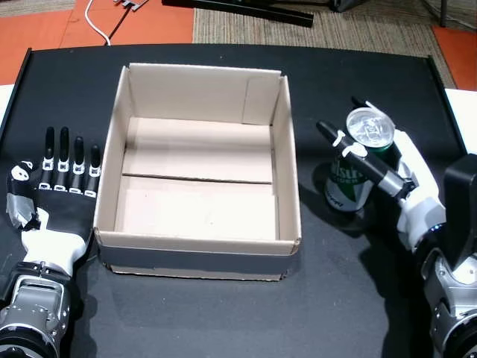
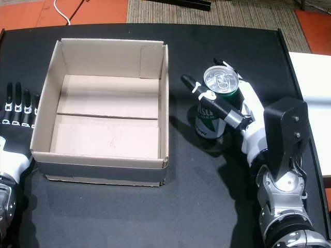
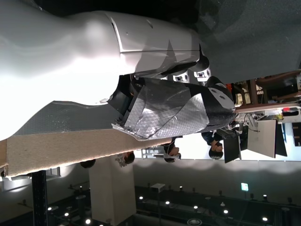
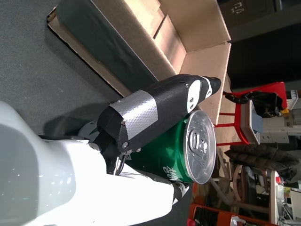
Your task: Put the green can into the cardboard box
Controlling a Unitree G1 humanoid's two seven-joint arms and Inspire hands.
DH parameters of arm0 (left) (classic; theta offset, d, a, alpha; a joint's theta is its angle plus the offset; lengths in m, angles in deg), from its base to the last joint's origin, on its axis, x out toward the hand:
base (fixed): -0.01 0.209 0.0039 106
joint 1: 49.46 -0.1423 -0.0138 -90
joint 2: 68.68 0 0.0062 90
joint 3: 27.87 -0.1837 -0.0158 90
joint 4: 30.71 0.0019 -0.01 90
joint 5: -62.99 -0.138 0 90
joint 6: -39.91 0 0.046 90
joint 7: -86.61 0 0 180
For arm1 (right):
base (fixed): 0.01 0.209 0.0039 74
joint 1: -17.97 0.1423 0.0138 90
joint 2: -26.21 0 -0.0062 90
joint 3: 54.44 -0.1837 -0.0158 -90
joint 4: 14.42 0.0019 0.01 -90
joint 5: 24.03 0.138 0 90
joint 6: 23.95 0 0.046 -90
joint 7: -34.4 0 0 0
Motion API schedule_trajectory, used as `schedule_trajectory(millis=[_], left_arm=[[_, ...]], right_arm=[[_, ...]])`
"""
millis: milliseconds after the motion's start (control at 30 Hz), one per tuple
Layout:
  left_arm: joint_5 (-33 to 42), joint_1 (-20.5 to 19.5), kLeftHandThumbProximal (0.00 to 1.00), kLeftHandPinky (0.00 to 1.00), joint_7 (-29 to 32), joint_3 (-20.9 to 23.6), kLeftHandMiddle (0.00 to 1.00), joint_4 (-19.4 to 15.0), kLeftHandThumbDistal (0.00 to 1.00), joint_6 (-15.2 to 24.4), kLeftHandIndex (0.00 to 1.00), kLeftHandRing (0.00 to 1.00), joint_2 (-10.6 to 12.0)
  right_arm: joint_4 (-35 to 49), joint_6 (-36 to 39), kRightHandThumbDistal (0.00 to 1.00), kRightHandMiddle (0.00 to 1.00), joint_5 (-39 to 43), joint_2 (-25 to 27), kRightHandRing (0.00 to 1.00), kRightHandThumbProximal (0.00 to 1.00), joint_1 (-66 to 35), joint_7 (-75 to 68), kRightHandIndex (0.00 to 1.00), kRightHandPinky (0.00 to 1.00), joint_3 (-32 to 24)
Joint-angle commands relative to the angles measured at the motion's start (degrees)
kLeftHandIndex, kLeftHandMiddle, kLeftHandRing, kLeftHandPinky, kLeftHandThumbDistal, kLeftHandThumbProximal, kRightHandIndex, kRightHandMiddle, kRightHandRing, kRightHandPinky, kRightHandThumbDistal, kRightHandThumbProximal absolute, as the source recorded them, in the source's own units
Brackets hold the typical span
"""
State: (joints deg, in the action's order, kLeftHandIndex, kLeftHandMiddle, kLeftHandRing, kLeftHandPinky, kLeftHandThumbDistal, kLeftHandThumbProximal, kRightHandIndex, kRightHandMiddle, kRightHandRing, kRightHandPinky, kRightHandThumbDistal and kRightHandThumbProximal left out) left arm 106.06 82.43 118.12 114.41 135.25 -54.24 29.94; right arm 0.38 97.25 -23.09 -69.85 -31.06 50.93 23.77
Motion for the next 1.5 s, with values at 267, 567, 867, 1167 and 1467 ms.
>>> schedule_trajectory(millis=[267,567,867,1167,1467], left_arm=[[-0.23,-2.7,0.84,0.72,-0.91,0.07,0.44,1.17,0.0,-0.42,0.41,0.56,0.23],[-0.37,-2.68,0.8,0.65,-0.84,-0.08,0.45,1.07,0.01,0.39,0.44,0.56,0.27],[-0.38,-2.47,0.81,0.72,-1.37,-0.08,0.45,1.13,0.0,0.06,0.45,0.56,0.31],[-0.64,-2.18,0.78,0.71,-2.62,-0.27,0.44,1.21,0.0,0.3,0.42,0.56,0.56],[-0.99,-2.11,0.75,0.7,-2.29,-0.64,0.44,1.29,0.01,0.54,0.43,0.56,0.83]], right_arm=[[-0.38,-1.98,0.62,0.78,-2.78,2.04,0.78,0.0,-1.83,-3.89,0.82,0.78,1.11],[-0.7,-1.42,0.06,0.49,-3.99,1.18,0.51,0.0,-1.78,-9.39,0.53,0.55,1.93],[-0.74,-0.14,0.04,0.42,-2.85,0.63,0.45,0.0,-1.63,-8.98,0.44,0.51,0.33],[-0.54,0.38,0.12,0.35,-4.35,1.75,0.4,0.0,-1.0,-12.25,0.36,0.49,1.39],[3.04,12.3,0.09,0.26,-6.22,3.83,0.34,0.0,2.51,-14.59,0.25,0.44,2.92]])
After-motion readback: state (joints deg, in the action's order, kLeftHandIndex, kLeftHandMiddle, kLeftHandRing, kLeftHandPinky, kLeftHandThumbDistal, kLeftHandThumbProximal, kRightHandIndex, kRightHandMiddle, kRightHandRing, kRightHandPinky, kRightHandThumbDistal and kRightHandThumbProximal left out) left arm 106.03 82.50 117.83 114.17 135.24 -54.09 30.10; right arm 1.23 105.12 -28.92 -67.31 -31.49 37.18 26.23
